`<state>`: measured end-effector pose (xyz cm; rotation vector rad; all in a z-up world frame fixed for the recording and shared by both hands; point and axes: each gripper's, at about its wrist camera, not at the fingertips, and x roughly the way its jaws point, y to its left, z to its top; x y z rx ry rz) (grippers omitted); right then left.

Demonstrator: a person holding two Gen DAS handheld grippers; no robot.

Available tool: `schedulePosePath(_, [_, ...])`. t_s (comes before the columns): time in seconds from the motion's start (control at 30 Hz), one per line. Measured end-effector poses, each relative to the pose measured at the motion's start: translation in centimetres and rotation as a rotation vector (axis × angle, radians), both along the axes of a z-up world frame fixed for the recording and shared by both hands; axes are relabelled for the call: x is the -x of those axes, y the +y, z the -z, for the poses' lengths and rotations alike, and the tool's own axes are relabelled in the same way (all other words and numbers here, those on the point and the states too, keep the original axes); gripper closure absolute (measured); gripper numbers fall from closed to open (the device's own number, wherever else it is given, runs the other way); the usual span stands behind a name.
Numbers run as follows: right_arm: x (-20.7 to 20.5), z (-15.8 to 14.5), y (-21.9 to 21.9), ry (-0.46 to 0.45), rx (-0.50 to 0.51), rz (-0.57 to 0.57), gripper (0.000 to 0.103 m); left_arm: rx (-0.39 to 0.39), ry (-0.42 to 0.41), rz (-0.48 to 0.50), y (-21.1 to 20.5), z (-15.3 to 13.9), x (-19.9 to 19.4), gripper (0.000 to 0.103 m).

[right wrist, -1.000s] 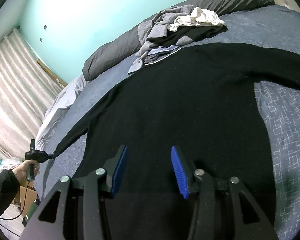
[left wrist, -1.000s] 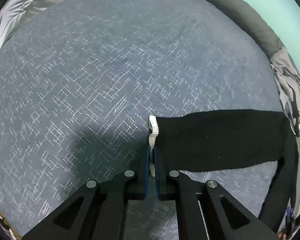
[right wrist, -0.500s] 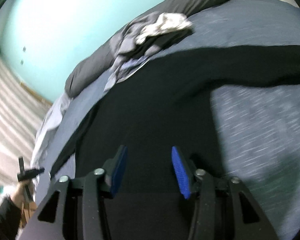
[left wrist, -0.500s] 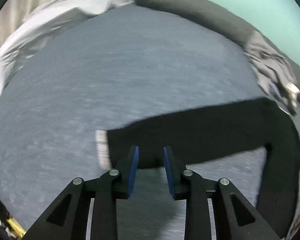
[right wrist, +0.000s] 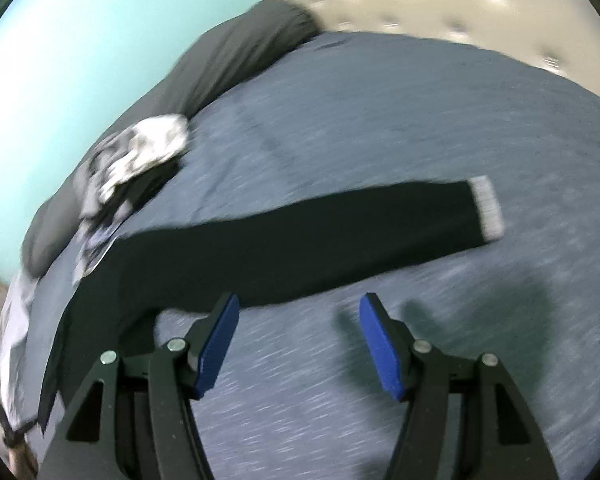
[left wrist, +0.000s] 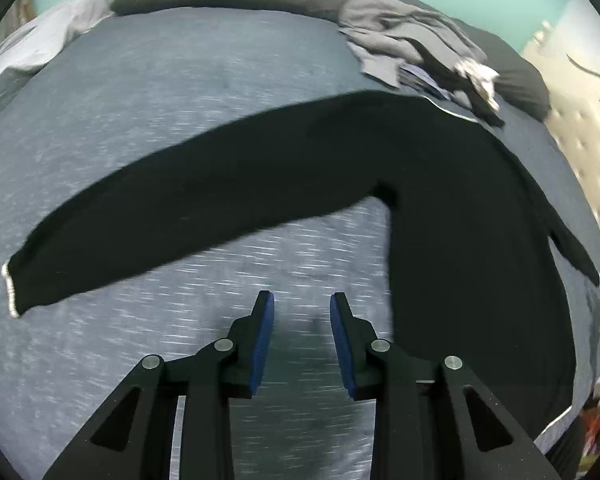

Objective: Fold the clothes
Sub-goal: 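Grasp the other sleeve's white cuff with the right gripper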

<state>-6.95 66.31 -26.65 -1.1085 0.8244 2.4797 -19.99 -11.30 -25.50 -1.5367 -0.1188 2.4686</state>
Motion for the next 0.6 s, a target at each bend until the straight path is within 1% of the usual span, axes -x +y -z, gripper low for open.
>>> schedulePosePath(0.1, [-0.8, 0.6, 3.4, -0.017, -0.011, 0.098, 0.039, -0.010, -0.007, 0.020, 2.0, 0.5, -0.1, 0.069])
schedulePosePath(0.2, [-1.2, 1.7, 5.9, -0.030, 0.018, 0.150, 0.039, -0.019, -0.019, 0.035, 3.5, 1.2, -0.2, 0.067])
schedulePosePath(0.27, [-1.0, 2.4, 6.7, -0.035, 0.037, 0.161, 0.039, -0.025, -0.027, 0.044, 4.5, 1.6, -0.3, 0.065])
schedulePosePath(0.37, [-0.2, 3.6, 7.4, -0.067, 0.045, 0.174, 0.039, -0.025, -0.045, 0.058, 5.8, 2.4, -0.4, 0.065])
schedulePosePath(0.47, [0.4, 4.4, 7.4, -0.058, 0.059, 0.164, 0.039, -0.009, -0.061, 0.076, 6.7, 3.1, -0.5, 0.064])
schedulePosePath(0.5, [0.4, 4.6, 7.4, -0.055, 0.059, 0.160, 0.041, -0.003, -0.064, 0.081, 6.9, 3.3, -0.5, 0.064])
schedulePosePath(0.53, [0.5, 4.7, 7.4, -0.056, 0.052, 0.156, 0.051, 0.002, -0.067, 0.084, 7.1, 3.4, -0.6, 0.064])
schedulePosePath(0.57, [0.5, 4.8, 7.4, -0.062, 0.040, 0.155, 0.058, 0.005, -0.069, 0.085, 7.2, 3.6, -0.6, 0.064])
schedulePosePath(0.6, [0.5, 4.9, 7.5, -0.064, 0.032, 0.158, 0.070, 0.008, -0.071, 0.085, 7.3, 3.7, -0.6, 0.064])
